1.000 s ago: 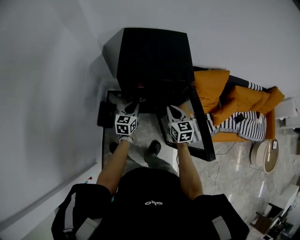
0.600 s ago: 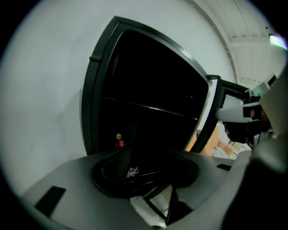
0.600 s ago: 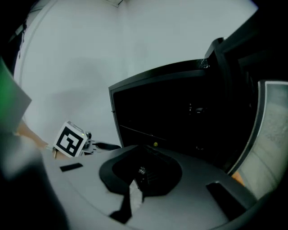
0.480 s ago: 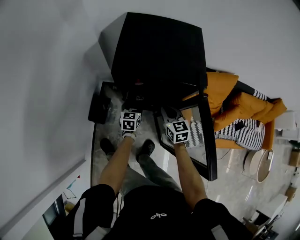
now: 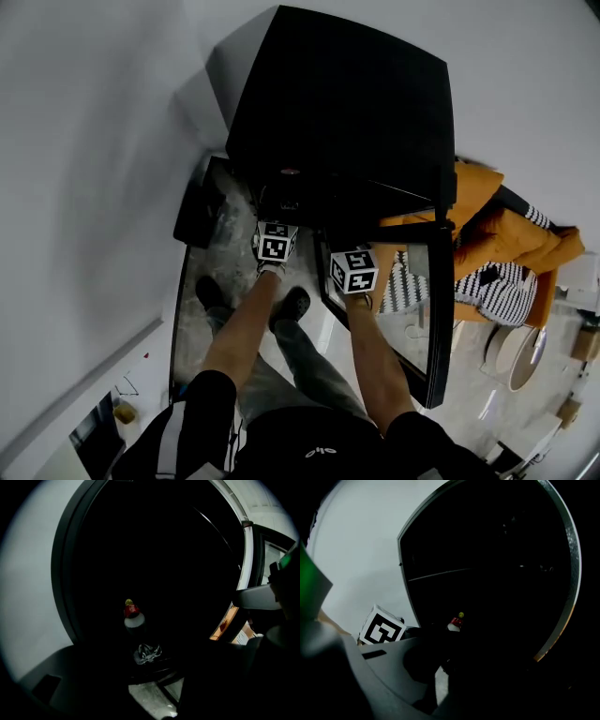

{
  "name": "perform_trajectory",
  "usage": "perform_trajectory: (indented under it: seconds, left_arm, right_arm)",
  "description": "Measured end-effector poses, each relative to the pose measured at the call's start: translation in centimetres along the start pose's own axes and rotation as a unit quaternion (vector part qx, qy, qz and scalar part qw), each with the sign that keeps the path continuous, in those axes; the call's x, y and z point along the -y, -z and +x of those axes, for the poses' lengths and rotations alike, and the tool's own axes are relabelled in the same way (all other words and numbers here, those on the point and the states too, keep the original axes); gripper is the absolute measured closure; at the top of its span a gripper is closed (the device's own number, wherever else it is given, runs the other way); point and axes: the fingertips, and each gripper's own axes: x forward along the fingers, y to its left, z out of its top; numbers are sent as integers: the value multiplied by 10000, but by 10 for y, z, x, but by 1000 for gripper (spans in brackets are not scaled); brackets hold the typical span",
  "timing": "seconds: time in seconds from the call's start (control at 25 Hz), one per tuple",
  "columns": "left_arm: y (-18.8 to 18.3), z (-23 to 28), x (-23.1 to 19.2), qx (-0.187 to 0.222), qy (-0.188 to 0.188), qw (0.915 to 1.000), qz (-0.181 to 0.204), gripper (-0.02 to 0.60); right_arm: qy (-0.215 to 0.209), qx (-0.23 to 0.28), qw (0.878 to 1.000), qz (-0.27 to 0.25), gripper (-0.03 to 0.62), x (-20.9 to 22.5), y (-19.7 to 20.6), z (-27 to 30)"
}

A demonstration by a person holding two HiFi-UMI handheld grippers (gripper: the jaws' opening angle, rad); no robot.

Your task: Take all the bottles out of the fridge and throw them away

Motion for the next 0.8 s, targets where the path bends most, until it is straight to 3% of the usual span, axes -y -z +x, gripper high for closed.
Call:
perform_trajectory:
  seconds: [0.44,0.8]
  left_arm:
    - [30,46,-8,-416,-170,9986,-276,291]
    - [32,47,-8,-484,-244,9985,8,295]
  right_arm:
    - [-54,-121,9999,106,585,11,24,5]
    - [-57,-147,9999,72,585,14,28,-7]
